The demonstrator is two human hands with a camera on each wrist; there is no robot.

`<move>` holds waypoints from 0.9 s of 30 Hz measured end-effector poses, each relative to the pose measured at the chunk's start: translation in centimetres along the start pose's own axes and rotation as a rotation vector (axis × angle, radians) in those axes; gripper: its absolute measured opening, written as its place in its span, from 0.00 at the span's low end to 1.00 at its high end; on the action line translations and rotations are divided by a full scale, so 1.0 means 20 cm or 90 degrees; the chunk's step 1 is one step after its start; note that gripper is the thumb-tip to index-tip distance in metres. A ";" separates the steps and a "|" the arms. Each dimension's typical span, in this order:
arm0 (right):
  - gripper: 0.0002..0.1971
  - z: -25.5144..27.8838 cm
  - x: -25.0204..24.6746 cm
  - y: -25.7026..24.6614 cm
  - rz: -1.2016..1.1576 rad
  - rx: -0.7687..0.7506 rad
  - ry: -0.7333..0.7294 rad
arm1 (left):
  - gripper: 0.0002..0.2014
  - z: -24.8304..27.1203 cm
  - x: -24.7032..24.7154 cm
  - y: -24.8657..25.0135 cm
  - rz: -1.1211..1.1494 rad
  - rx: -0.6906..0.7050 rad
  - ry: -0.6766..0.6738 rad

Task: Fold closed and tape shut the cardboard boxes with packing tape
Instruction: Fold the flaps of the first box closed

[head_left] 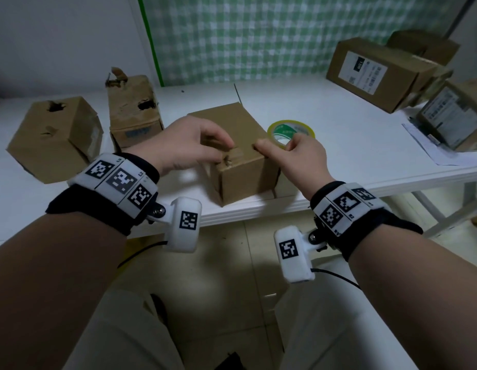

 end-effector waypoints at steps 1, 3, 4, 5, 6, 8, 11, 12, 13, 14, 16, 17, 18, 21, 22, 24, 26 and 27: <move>0.27 0.00 0.01 -0.02 0.010 -0.012 0.004 | 0.13 0.00 0.01 0.00 0.007 -0.003 -0.010; 0.21 0.00 0.01 -0.05 0.003 -0.059 0.043 | 0.12 0.01 0.02 0.00 0.007 -0.010 -0.023; 0.16 0.00 0.02 -0.08 -0.006 -0.088 0.055 | 0.12 0.01 0.02 0.00 0.003 -0.011 -0.026; 0.12 -0.01 0.03 -0.11 -0.022 -0.117 0.046 | 0.11 0.01 0.02 0.00 -0.002 -0.009 -0.028; 0.09 -0.01 0.04 -0.14 -0.040 -0.138 0.012 | 0.11 0.02 0.01 0.00 -0.012 -0.005 -0.032; 0.08 0.00 0.09 -0.21 -0.071 -0.173 -0.093 | 0.10 0.02 0.02 0.00 -0.061 0.008 -0.037; 0.05 0.01 0.16 -0.29 -0.073 -0.205 -0.204 | 0.12 0.02 0.03 -0.01 -0.142 0.020 -0.052; 0.06 0.01 0.17 -0.30 -0.067 -0.207 -0.215 | 0.13 0.02 0.03 0.00 -0.158 0.023 -0.062; 0.07 0.00 0.17 -0.30 -0.065 -0.208 -0.221 | 0.13 0.02 0.04 0.00 -0.171 0.025 -0.072; 0.08 0.00 0.18 -0.31 -0.065 -0.210 -0.227 | 0.13 0.02 0.04 0.00 -0.182 0.028 -0.081; 0.13 0.00 0.19 -0.31 -0.055 -0.216 -0.239 | 0.11 0.02 0.04 0.00 -0.188 0.035 -0.093; 0.14 0.00 0.19 -0.32 -0.044 -0.221 -0.247 | 0.10 0.02 0.03 0.00 -0.181 0.040 -0.095; 0.14 0.00 0.20 -0.33 -0.031 -0.226 -0.252 | 0.08 0.02 0.03 0.00 -0.168 0.043 -0.093; 0.11 0.00 0.19 -0.34 -0.005 -0.223 -0.255 | 0.06 0.03 0.01 -0.02 -0.109 0.048 -0.078; 0.11 0.00 0.18 -0.34 -0.001 -0.216 -0.259 | 0.06 0.03 0.01 -0.03 -0.092 0.051 -0.072; 0.10 0.00 0.18 -0.35 0.003 -0.203 -0.268 | 0.06 0.03 0.00 -0.04 -0.067 0.053 -0.056; 0.10 -0.01 0.18 -0.35 0.010 -0.188 -0.277 | 0.06 0.03 -0.01 -0.05 -0.050 0.051 -0.041; 0.10 -0.01 0.18 -0.36 0.018 -0.183 -0.282 | 0.05 0.03 -0.01 -0.05 -0.044 0.049 -0.037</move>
Point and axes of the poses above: each hand's wrist, its own z-axis away from the middle knuckle, its own x-axis out of the palm, y = z × x, the point moved 6 cm from there along -z, towards the middle knuckle, and after that the axes turned 11 degrees about -x, right-handed, at the moved point
